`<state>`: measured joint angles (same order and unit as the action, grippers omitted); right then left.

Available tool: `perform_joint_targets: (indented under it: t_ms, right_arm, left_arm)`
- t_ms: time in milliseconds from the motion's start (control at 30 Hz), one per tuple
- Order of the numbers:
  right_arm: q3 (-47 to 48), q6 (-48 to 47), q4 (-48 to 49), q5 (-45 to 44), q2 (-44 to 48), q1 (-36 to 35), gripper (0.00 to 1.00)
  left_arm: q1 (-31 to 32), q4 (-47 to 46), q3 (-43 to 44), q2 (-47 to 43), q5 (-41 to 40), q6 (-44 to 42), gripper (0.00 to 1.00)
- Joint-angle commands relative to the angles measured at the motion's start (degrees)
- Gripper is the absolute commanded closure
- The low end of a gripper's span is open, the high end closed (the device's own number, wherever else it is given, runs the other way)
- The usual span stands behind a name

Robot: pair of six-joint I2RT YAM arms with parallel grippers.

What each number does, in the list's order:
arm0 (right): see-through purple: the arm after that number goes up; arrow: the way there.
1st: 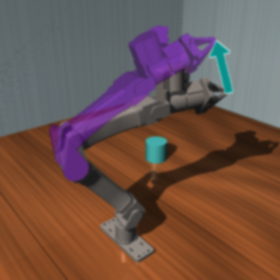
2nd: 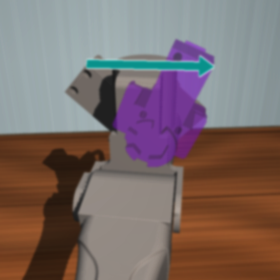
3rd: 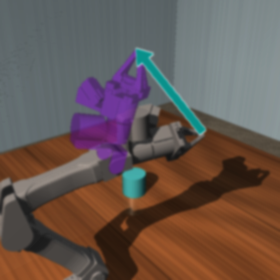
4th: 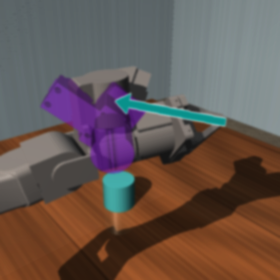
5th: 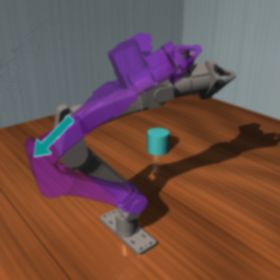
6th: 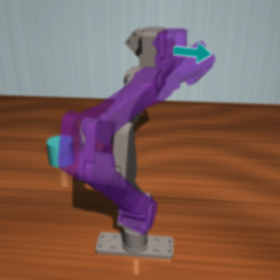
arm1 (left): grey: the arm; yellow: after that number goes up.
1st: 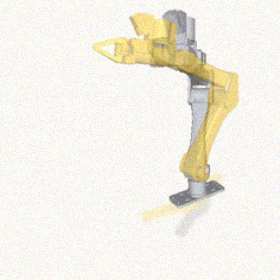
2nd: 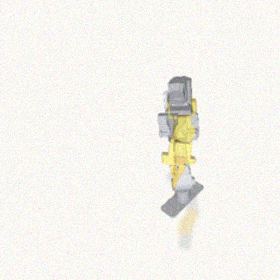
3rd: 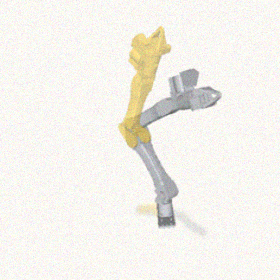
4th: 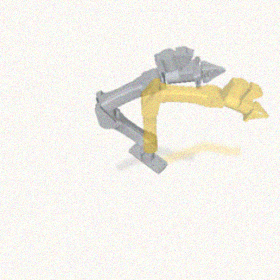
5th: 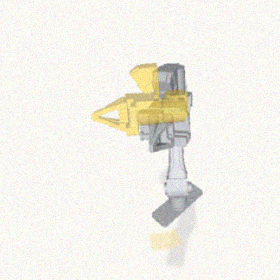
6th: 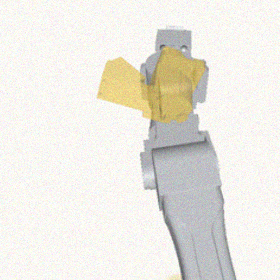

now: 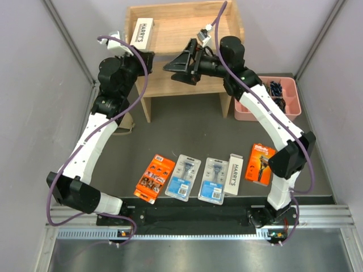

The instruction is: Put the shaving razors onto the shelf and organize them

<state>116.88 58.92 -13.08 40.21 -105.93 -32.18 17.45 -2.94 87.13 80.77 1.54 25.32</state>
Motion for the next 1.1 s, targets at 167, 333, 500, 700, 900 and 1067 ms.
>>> perform_joint_targets:
  t_ms: [167,333,500,700,900,1067]
  right_arm:
    - [-2.79,-1.61,1.83,0.66,5.47,0.28,0.07]
    - [-3.41,-3.45,-0.54,0.05,7.05,0.11,0.06]
    - [-6.22,-7.41,-4.83,-2.32,10.73,-0.24,0.06]
    - [-16.14,-12.24,-8.01,-7.33,17.15,-0.95,0.06]
    - [-29.59,-14.35,-9.50,-12.51,25.06,-0.95,0.06]
    - [-36.98,-19.27,-16.35,-18.14,27.88,-0.95,0.05]
  left_arm:
    - [-0.49,-3.39,0.76,-2.02,10.32,-0.45,0.70]
    - [-0.49,-3.30,-1.52,-5.18,14.18,0.52,0.55]
    - [-0.49,-1.54,-4.59,-10.18,16.39,1.39,0.25]
    - [-0.40,-1.37,-12.42,-16.42,19.81,3.24,0.01]
    - [-0.40,1.35,-18.56,-19.95,21.92,4.56,0.01]
    - [-0.40,7.33,-21.12,-20.74,24.03,3.42,0.01]
